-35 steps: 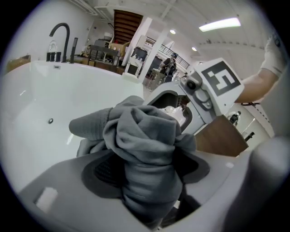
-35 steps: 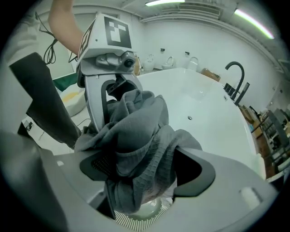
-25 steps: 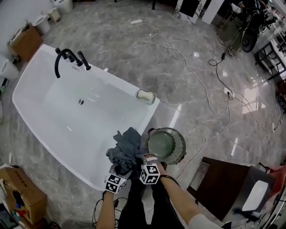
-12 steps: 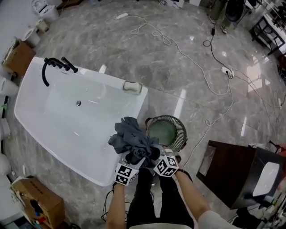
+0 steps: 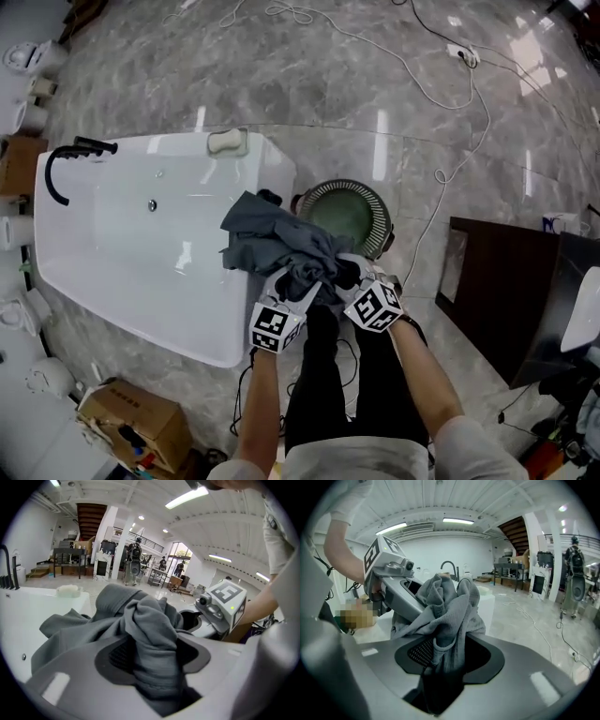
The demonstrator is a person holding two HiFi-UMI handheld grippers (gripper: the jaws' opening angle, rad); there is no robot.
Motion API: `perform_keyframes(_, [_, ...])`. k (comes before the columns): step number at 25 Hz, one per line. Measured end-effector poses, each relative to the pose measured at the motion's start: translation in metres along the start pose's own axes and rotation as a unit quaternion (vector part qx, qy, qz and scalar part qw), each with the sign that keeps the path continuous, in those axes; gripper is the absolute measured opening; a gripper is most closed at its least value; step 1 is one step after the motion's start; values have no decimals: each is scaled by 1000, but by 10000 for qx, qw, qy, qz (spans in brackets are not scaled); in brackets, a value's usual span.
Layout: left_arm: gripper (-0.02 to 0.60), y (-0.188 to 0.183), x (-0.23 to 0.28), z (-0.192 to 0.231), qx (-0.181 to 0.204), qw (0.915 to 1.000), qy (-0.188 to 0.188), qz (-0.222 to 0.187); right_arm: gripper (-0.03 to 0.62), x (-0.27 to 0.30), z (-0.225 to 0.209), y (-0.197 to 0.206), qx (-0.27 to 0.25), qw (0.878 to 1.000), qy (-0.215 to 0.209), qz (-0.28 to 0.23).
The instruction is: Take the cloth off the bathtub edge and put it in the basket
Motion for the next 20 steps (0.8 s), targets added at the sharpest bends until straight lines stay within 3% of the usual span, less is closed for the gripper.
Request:
perform_keyframes(7, [276,-13,63,-25,35,9991,417,63,166,-40,-40,42,459,9982,378,67])
perform_keyframes(11, [276,-13,100,-31,-136,9983,569,58,158,-53,-64,67,745,9960,479,86])
perform_keyframes(20, [273,24,150,-13,-499,9969,470,374,147,-27,-84,127,1343,9900,381,220])
Point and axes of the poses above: the fingertips, and each gripper's own axes: x forward along the fingers, z to its left, y out of its underside, the point moved 10 cm from there along -x, backward along the fingers, and after that the axes turned 7 degrees about y, right-handed, at the moved point
